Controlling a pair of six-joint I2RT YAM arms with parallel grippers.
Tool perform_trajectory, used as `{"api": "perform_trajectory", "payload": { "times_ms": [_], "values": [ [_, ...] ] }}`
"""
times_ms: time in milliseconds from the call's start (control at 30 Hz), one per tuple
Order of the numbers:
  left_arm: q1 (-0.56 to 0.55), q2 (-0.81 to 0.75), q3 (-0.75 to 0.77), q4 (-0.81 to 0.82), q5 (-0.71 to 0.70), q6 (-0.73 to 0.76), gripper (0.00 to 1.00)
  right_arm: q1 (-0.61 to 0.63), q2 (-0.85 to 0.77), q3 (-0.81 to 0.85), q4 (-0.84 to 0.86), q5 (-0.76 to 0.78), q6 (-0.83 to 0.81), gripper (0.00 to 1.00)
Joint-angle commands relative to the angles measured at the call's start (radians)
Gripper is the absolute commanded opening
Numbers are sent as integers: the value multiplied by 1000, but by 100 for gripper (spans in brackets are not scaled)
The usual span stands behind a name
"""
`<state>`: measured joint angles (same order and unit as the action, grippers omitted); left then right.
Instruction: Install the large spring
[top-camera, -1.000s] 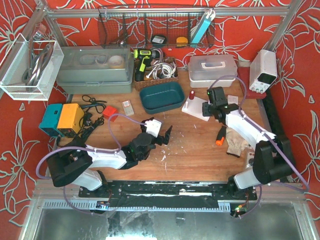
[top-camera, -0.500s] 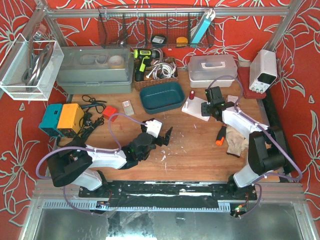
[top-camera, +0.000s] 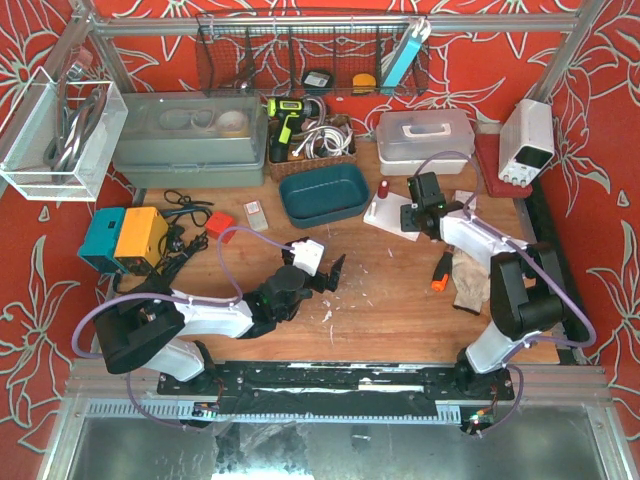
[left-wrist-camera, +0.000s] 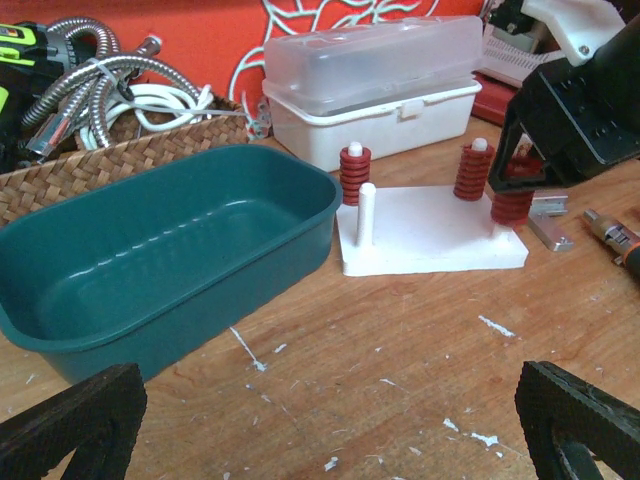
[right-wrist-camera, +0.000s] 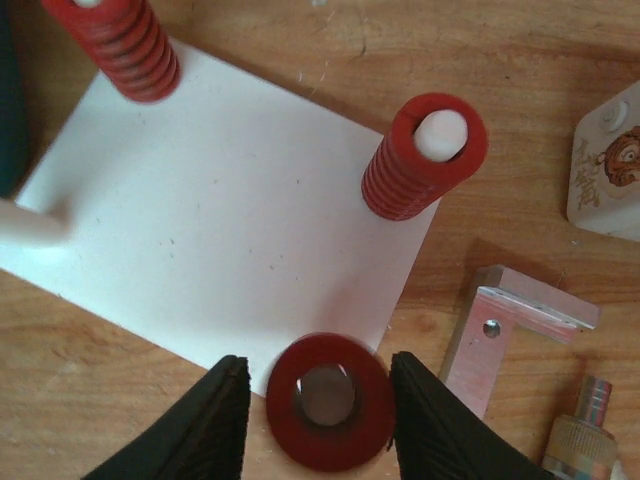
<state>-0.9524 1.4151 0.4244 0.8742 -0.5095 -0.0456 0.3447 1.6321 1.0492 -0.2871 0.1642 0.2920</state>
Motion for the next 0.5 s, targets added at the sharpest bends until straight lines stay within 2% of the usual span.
{"api": "perform_trajectory", "payload": {
  "times_ms": [0,200,400,467],
  "values": [
    [3,-7,17,12,-6,-8,100,-7,-14,56,-30,24,15,46],
    [4,-5,20,6,-18,-14,100,-7,-97,95,-148,-1,41,60],
    [12,-1,44,-43,-36,-31,100,-3,-283,27,-171,-172,73,72],
    [21,-4,61,-78,-34,-37,100,4,-344,-21,-150,-238,76,80]
  ]
}}
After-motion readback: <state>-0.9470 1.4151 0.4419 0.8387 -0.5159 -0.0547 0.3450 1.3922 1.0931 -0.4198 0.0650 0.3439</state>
